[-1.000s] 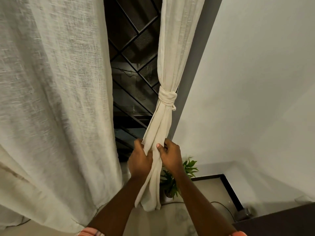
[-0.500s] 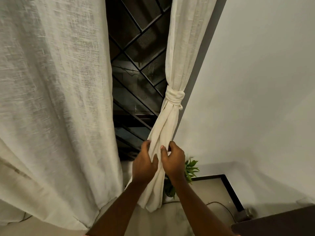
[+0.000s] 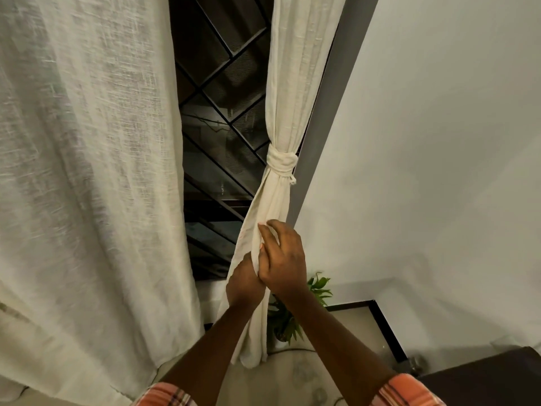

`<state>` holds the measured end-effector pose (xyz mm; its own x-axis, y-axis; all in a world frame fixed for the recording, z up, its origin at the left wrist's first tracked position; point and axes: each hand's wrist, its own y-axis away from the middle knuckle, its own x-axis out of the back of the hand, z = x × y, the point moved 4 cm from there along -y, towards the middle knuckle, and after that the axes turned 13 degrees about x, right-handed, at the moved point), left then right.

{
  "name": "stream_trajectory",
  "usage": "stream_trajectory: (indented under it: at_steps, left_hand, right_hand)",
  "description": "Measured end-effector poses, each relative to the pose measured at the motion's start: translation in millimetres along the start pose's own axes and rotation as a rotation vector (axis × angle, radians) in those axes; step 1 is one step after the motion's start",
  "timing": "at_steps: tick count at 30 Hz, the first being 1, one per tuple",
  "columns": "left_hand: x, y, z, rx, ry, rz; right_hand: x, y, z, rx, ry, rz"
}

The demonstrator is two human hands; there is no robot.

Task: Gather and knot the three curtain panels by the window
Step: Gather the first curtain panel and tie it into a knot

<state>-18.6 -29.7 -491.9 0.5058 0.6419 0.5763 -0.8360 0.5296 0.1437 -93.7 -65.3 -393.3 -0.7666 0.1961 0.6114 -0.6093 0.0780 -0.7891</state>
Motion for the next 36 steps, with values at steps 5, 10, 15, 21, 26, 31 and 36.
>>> stream_trajectory:
  at_steps: [5,10,15,21,26,31,36]
  left_hand:
    - [-6,-3,-6,0.123,-0.1,-0.001]
    - [-9,-4,-2,0.085,-0.223,-0.03]
    - [-15,-8,-3,0.087,-0.276,-0.074]
    - [-22,-11,3,0.046,-0.346,-0.093]
    - [-21,-24,-13,0.114,-0.243,-0.096]
    - [-20,-27,-17,0.105,-0.154,-0.169]
    - [-21,-23,-15,-0.025,-0.054,-0.164]
  right_hand:
    - [-6,-21,18,0.059,0.118,-0.109]
    - [-1,-42,26,0.155,0.21,-0.065]
    - [-11,-56,31,0.138,0.067,-0.279]
    - [-42,-50,31,0.091,-0.039,-0.841]
    - [-15,-60,39,0.09,0.078,-0.309]
    - [5,-62,48,0.139,-0.067,0.002]
    - [5,-47,49,0.118,-0.244,0.162]
